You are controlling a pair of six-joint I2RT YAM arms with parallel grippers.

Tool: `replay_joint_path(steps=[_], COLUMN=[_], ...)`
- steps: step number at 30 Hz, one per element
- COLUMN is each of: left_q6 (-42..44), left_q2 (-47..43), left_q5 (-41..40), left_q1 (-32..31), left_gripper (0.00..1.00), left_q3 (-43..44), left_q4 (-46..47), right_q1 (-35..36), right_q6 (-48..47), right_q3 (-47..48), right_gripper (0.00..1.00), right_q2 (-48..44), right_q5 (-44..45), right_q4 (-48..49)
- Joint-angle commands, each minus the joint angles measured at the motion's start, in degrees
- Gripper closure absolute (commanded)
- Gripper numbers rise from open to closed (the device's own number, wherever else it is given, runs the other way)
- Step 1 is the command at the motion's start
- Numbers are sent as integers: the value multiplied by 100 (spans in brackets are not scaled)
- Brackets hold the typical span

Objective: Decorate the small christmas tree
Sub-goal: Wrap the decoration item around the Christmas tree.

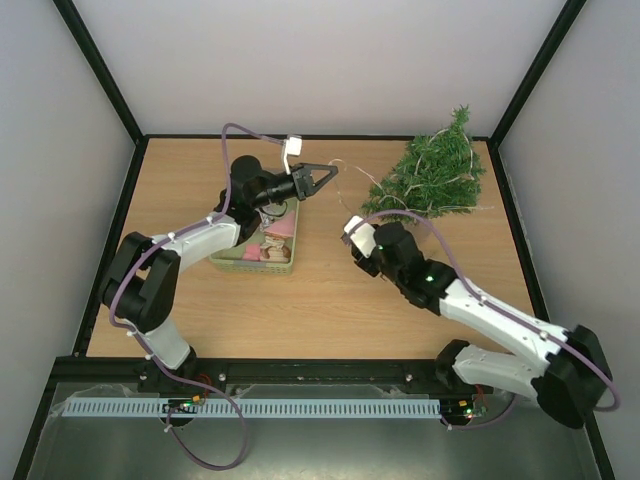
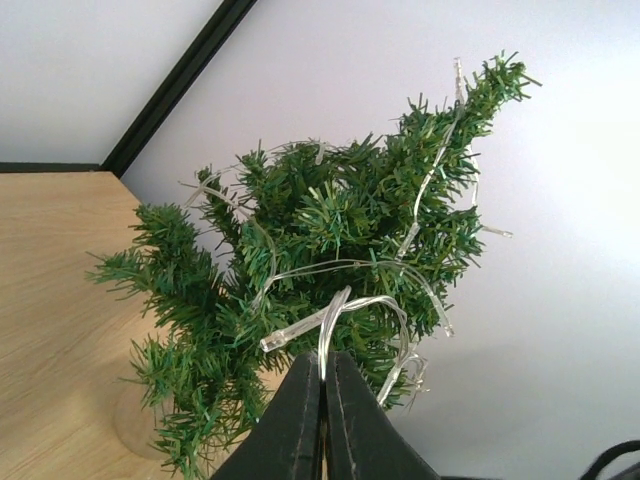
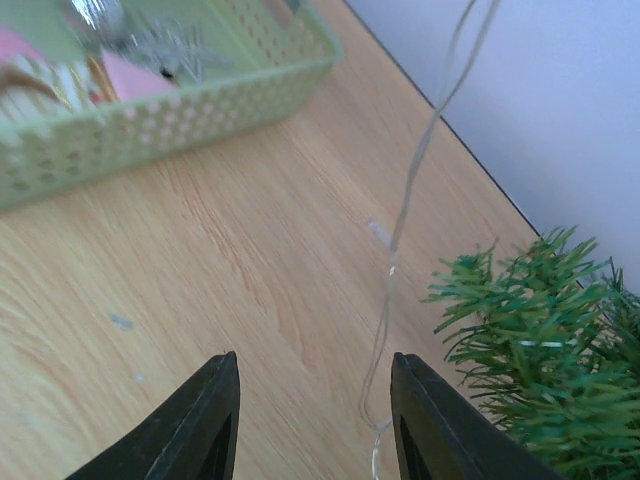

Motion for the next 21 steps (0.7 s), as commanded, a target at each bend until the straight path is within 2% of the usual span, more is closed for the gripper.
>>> replay_joint_path(steps=[1, 6, 13, 21], left_q6=[-169, -218, -164, 15], left_q2=[-20, 6, 59, -44], left_q5=[110, 183, 190, 75], left_q1=[43, 45, 43, 30], left_gripper=[98, 98, 98, 98], left_q3=[40, 89, 291, 293], left_q4=[470, 460, 231, -14], right_q1=[35, 33, -8, -486], right_q6=[-571, -312, -197, -79], right_q3=[96, 69, -398, -315], right_gripper=[60, 59, 52, 53], right_q2=[803, 1447, 1534, 1952], right_q5=[774, 1214, 2055, 2254], right_q4=[108, -554, -365, -143])
